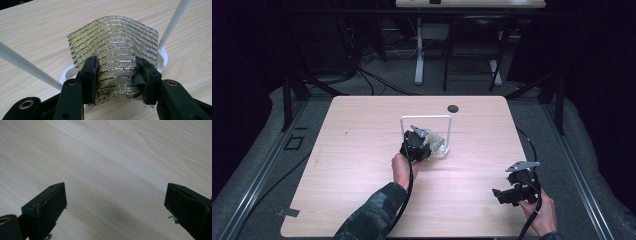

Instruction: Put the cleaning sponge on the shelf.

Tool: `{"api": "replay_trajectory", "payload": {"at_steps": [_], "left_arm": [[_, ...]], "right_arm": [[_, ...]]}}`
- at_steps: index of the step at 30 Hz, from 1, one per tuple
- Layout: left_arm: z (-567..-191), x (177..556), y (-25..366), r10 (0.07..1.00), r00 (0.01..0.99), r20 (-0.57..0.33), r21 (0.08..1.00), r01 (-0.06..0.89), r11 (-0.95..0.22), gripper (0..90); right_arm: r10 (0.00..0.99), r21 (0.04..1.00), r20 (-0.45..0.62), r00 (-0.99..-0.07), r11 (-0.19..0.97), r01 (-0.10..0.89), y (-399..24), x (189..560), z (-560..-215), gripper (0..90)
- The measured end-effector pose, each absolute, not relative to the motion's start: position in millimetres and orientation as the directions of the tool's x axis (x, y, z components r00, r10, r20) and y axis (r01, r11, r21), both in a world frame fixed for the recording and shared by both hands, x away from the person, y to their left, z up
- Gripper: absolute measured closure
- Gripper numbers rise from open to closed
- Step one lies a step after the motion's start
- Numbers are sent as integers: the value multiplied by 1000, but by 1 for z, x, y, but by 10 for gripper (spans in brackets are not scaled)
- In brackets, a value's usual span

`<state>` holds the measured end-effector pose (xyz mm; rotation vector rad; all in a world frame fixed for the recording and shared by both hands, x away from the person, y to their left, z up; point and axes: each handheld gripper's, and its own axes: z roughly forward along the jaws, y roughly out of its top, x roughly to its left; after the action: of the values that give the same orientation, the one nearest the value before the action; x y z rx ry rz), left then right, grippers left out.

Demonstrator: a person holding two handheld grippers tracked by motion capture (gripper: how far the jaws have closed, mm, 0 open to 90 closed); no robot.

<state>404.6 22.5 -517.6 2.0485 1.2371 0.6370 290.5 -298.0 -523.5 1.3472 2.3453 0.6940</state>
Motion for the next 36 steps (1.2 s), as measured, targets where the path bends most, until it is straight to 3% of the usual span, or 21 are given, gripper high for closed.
{"api": "replay_trajectory", "payload": {"at_steps": [36], "left_arm": [[-538,429,8,899,430,88,709,606,-360,521]], "right_arm": [[866,561,-50,-497,436,704,-297,291,-525,40]]}}
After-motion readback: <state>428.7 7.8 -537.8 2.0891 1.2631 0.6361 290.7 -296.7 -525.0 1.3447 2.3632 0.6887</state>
